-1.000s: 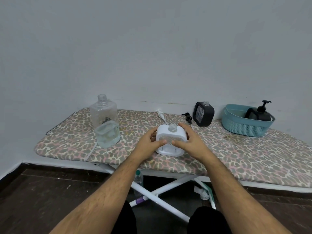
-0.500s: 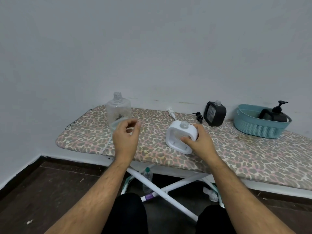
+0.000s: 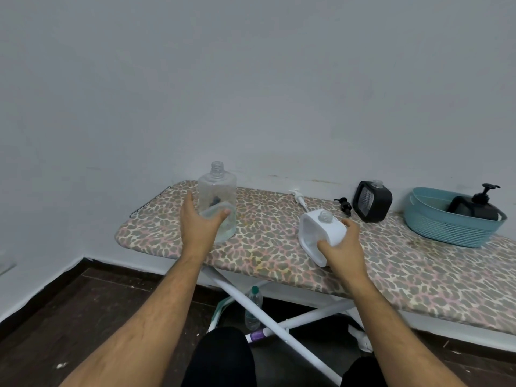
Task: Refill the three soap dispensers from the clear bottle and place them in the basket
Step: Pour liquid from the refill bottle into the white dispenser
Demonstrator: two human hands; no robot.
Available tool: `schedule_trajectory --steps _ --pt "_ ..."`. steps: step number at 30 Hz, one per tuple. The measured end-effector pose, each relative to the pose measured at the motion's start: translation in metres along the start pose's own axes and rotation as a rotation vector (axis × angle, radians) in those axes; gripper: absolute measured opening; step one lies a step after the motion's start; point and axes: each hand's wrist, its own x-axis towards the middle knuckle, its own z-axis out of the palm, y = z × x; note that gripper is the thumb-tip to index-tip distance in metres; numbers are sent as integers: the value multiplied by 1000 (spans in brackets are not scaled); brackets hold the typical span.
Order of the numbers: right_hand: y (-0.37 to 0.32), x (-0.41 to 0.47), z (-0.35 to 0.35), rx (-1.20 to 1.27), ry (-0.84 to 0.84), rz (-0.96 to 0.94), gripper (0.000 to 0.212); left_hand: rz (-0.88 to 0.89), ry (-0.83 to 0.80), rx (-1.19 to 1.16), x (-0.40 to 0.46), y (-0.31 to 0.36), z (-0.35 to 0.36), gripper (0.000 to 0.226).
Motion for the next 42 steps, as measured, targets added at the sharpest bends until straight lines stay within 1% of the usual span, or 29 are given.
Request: schedule_trajectory --steps 2,4,7,12,17,21,27,32,35,38,42 --pt "3 -1 -2 56 -3 6 81 -18 -98 -75 7 -5 3 95" --pt "5 -1 -4 76 -6 -5 83 -39 -130 -104 9 -9 7 88" --pt "5 -1 -4 118 -42 -32 80 -62 -113 -104 11 -12 9 77" --pt "10 -3 -3 145 -97 -30 85 -55 -136 -78 15 -16 9 71" --pt "12 -4 1 88 -43 -36 80 -15 -130 -15 11 -13 12 62" --pt "11 -4 2 77 -26 -44 76 10 -113 -31 7 -9 15 50" --pt "9 -7 0 69 -21 -39 74 57 -102 -7 -9 1 21 50" --pt "8 -8 -3 28 8 -54 71 140 -184 30 -23 23 29 61" --pt "8 -8 -6 -11 35 -60 69 195 -220 65 -32 38 34 60" --pt "9 -9 -10 -43 80 -48 68 328 -235 152 -39 48 38 57" --pt "8 -13 -9 -73 141 -41 68 565 -239 380 -41 54 44 63"
